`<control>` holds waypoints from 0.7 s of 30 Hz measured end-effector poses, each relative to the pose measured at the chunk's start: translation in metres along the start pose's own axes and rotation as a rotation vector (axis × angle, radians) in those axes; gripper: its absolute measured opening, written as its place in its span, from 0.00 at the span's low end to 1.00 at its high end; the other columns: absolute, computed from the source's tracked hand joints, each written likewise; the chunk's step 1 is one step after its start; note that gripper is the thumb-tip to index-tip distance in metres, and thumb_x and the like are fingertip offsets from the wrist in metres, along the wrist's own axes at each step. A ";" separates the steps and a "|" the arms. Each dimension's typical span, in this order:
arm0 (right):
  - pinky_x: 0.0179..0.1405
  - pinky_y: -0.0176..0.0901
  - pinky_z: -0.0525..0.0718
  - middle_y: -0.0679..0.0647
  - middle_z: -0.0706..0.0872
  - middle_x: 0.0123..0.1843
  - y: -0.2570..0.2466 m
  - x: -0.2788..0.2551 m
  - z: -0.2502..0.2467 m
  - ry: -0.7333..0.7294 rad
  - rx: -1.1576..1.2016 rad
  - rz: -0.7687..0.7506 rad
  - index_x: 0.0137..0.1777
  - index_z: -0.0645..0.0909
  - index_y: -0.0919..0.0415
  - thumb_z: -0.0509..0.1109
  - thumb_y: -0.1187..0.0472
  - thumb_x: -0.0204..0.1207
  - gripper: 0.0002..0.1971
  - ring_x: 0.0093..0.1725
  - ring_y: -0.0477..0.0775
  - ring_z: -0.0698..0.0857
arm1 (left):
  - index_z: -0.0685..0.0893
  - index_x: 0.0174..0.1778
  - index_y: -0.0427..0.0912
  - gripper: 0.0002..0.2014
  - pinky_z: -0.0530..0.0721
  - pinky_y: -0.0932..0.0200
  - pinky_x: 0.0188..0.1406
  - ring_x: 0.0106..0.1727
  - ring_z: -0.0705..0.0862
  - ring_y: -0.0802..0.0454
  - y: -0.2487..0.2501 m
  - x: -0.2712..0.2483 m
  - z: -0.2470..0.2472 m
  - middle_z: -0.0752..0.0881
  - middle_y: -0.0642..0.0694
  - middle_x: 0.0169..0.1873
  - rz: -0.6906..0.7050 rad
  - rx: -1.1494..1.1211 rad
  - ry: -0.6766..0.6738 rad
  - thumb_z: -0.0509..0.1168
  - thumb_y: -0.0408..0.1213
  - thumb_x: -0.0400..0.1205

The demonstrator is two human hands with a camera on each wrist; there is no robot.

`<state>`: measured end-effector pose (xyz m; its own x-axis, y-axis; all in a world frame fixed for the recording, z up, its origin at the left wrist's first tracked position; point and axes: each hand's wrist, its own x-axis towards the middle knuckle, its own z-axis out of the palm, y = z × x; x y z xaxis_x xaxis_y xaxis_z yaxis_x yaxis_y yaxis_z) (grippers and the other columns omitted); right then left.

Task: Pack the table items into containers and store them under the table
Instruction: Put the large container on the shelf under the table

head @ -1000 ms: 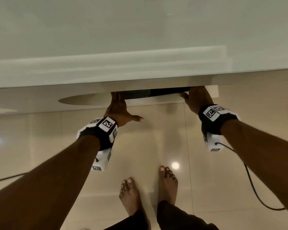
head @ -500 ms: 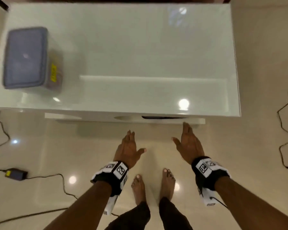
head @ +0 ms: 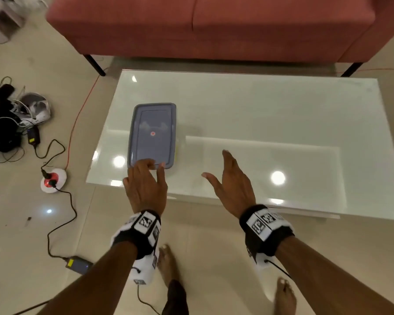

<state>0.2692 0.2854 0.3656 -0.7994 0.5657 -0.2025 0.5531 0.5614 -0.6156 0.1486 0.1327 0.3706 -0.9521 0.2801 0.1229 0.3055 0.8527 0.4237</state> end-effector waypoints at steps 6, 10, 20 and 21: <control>0.76 0.50 0.66 0.62 0.57 0.85 -0.068 0.065 0.076 -0.018 0.091 0.118 0.83 0.49 0.66 0.58 0.40 0.82 0.41 0.82 0.60 0.63 | 0.68 0.75 0.38 0.30 0.73 0.42 0.67 0.72 0.73 0.40 -0.061 0.092 0.011 0.77 0.40 0.70 -0.072 -0.018 -0.218 0.60 0.55 0.82; 0.67 0.56 0.76 0.66 0.77 0.73 -0.090 0.089 0.112 -0.015 0.231 0.286 0.78 0.61 0.67 0.58 0.40 0.82 0.35 0.70 0.68 0.77 | 0.60 0.79 0.34 0.35 0.75 0.48 0.65 0.71 0.77 0.34 -0.077 0.118 0.026 0.76 0.31 0.72 -0.259 -0.257 -0.505 0.57 0.56 0.84; 0.49 0.60 0.86 0.61 0.87 0.53 -0.096 0.057 0.154 0.214 0.267 0.356 0.73 0.62 0.59 0.52 0.45 0.86 0.23 0.49 0.66 0.86 | 0.77 0.67 0.37 0.24 0.84 0.36 0.58 0.62 0.80 0.30 -0.104 0.099 0.043 0.82 0.32 0.61 -0.281 -0.362 -0.535 0.46 0.50 0.89; 0.48 0.60 0.87 0.61 0.87 0.53 -0.098 0.049 0.158 0.233 0.264 0.363 0.74 0.62 0.58 0.52 0.45 0.86 0.22 0.48 0.66 0.87 | 0.77 0.66 0.37 0.24 0.83 0.37 0.59 0.63 0.79 0.30 -0.106 0.094 0.041 0.82 0.31 0.62 -0.269 -0.356 -0.528 0.45 0.49 0.89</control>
<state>0.1390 0.1630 0.2956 -0.4762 0.8328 -0.2822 0.6833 0.1484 -0.7149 0.0276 0.0863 0.3003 -0.8324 0.3334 -0.4426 -0.0491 0.7511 0.6584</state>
